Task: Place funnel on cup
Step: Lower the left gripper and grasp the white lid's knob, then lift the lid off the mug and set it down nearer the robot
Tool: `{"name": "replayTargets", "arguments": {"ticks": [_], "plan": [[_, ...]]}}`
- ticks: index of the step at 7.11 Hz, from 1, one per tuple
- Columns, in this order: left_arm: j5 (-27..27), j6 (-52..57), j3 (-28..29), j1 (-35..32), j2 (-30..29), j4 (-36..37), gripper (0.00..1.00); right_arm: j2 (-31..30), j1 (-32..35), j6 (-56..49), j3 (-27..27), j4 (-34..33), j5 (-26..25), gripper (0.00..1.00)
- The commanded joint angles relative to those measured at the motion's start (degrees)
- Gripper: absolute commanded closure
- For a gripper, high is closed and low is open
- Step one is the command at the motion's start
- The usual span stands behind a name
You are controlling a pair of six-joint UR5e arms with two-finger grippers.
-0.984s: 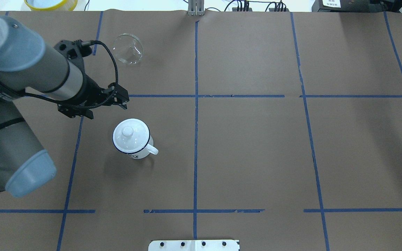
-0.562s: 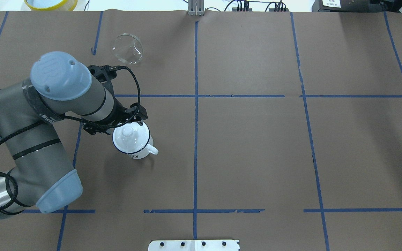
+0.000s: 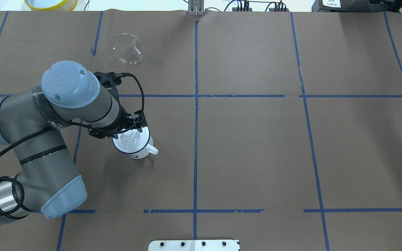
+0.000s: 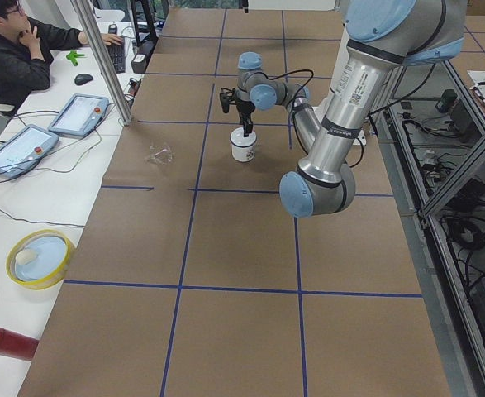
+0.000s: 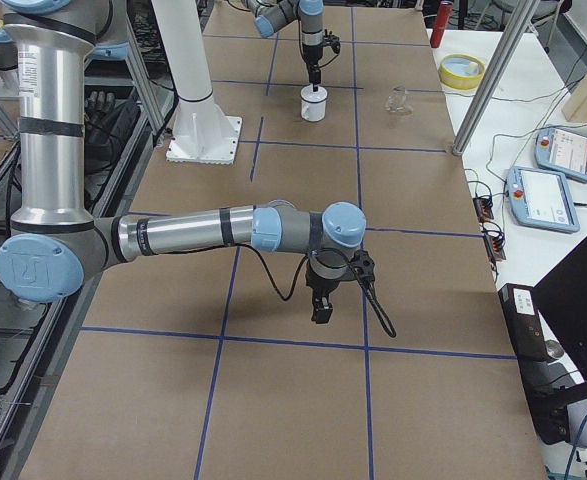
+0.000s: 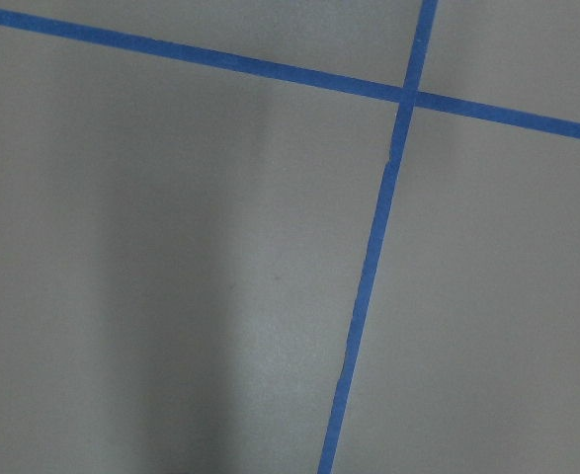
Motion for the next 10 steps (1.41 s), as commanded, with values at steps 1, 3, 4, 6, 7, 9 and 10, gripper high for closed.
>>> {"name": "replayTargets", "arguments": {"ticks": [1,3,4,6,7,9,10], "plan": [[0.0,0.1,-0.2,0.0,-0.2,0.0,1.0,0.0,0.0,0.0,0.0,0.0,0.0,0.0],[0.1,0.1,-1.1,-0.2,-0.1,0.1,1.0,0.0,0.0,0.0,0.0,0.0,0.0,0.0],[0.0,0.8,-4.4,-0.9,0.4,2.0,1.0,0.0,0.0,0.0,0.0,0.0,0.0,0.0],[-0.4,9.3,-17.4,-4.6,3.4,8.8,1.0,0.0,0.0,0.0,0.0,0.0,0.0,0.0],[-0.4,9.7,-21.2,-4.7,10.9,5.2,1.0,0.0,0.0,0.0,0.0,0.0,0.0,0.0],[-0.2,9.1,-21.0,-3.7,28.0,-14.6,1.0,0.0,0.0,0.0,0.0,0.0,0.0,0.0],[0.1,8.9,-18.6,-1.5,30.8,-18.4,1.0,0.0,0.0,0.0,0.0,0.0,0.0,0.0]]}}
